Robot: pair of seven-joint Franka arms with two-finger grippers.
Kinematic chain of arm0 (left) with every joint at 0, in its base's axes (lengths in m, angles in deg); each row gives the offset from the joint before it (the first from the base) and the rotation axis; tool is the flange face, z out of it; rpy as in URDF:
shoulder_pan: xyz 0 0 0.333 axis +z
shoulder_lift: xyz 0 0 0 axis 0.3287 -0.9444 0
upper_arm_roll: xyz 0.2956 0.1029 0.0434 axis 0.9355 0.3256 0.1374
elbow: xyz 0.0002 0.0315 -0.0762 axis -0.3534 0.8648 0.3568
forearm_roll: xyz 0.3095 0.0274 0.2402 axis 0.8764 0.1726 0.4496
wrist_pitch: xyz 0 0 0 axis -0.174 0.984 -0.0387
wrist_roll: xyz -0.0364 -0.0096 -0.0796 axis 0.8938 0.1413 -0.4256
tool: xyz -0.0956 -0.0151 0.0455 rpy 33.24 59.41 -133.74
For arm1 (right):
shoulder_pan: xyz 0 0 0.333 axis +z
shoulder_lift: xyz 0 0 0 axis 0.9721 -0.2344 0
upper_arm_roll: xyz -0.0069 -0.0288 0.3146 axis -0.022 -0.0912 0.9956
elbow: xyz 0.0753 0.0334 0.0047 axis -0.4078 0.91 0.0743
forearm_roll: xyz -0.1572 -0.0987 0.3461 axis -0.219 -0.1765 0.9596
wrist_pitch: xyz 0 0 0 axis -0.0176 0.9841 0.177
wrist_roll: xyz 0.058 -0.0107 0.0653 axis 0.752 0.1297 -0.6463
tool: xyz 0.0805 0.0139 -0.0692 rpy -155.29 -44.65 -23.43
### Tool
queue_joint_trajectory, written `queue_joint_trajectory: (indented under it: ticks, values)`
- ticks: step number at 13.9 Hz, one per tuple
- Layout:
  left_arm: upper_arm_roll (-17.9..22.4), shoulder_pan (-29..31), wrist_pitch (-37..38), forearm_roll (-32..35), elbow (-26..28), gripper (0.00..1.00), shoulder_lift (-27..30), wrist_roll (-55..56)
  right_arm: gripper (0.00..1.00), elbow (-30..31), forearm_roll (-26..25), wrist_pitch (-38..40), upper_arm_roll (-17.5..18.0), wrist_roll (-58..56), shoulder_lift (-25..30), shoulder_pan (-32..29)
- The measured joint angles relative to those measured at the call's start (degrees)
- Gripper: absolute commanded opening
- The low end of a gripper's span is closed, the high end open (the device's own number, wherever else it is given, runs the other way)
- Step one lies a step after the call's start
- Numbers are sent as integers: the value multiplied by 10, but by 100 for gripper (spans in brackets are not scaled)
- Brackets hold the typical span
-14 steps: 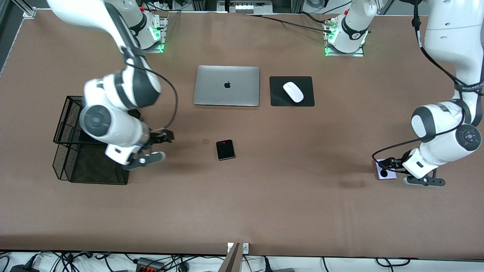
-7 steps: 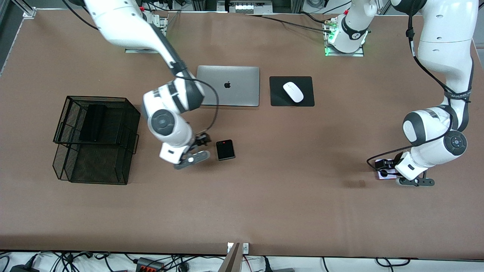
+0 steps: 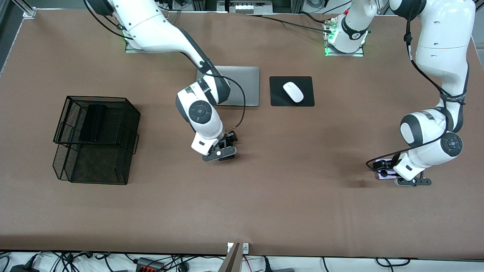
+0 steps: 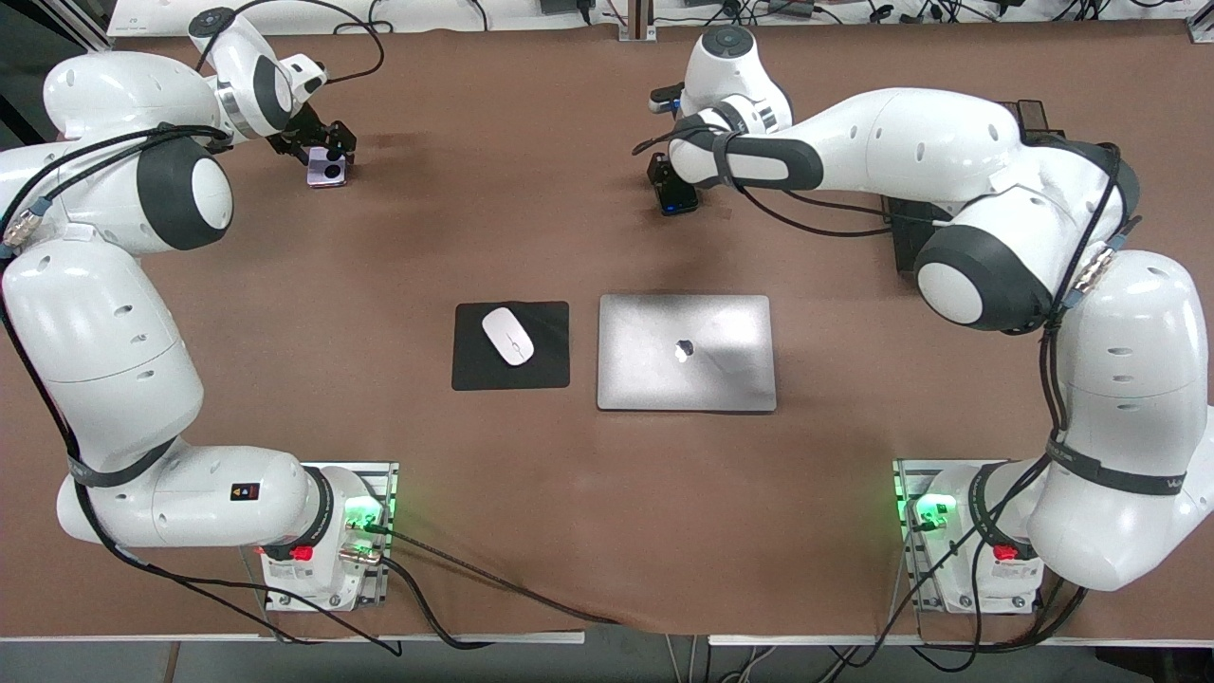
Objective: Place phones with both arms
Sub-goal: 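Grasp the small black flip phone with the right gripper and lift it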
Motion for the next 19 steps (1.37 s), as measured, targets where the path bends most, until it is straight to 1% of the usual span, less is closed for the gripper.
queue_joint_trajectory:
  ticks: [6, 11, 13, 14, 15, 18, 19]
  values:
    - [1, 4, -12, -1, 0, 100, -1, 0, 100, -5, 0, -24, -1, 12, -26, 9]
    - [1, 5, -21, -7, 0, 100, -10, 0, 100, -19, -8, -26, -4, 21, -41, 16]
    - [1, 5, -21, -7, 0, 90, -12, 0, 100, -19, -18, -26, -5, 21, -41, 16]
    - [1, 5, -22, -7, 0, 81, -13, 0, 100, -19, -18, -26, -5, 21, -41, 16]
    - [1, 5, -22, -7, 0, 75, -14, 0, 99, -19, -18, -26, -5, 21, -41, 16]
    - [1, 5, -22, -8, 0, 68, -13, 0, 97, -19, -18, -26, -5, 21, -43, 16]
    - [1, 5, -22, -8, 0, 65, -13, 0, 92, -20, -18, -27, -5, 21, -44, 16]
